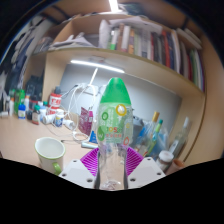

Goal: Pour water

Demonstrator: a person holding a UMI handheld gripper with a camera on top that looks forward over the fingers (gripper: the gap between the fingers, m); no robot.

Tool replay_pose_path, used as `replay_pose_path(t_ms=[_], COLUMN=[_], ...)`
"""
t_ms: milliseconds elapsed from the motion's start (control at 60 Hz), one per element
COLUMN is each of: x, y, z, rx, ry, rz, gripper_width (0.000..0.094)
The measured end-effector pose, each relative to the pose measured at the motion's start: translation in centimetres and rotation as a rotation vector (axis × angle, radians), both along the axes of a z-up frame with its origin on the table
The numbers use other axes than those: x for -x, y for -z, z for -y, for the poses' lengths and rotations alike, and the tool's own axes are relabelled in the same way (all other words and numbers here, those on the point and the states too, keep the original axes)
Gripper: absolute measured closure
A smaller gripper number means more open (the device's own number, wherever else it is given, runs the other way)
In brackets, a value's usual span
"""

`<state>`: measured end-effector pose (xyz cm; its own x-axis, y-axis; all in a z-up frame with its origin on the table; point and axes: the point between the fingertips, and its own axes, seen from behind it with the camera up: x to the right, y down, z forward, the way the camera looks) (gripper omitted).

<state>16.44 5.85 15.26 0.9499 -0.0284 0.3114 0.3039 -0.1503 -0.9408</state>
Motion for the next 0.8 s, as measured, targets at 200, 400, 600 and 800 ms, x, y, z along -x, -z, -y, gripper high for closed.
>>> replay_pose_path(t_ms=[200,400,600,800], x=[-1.4,-0.8,-0.2,-0.1], y=[5.8,7.0,7.5,7.6], z=[-0.3,-0.8,-0.7,-0.7], rx=[0.031,-0.005,0.001,-0.003], ry=[0.01,-0.02,-0.052,-0.054], rz=[-0.288,-0.341,-0.294,-0.288], gripper_width=[0.0618,0.0617,0.0556,0.0494])
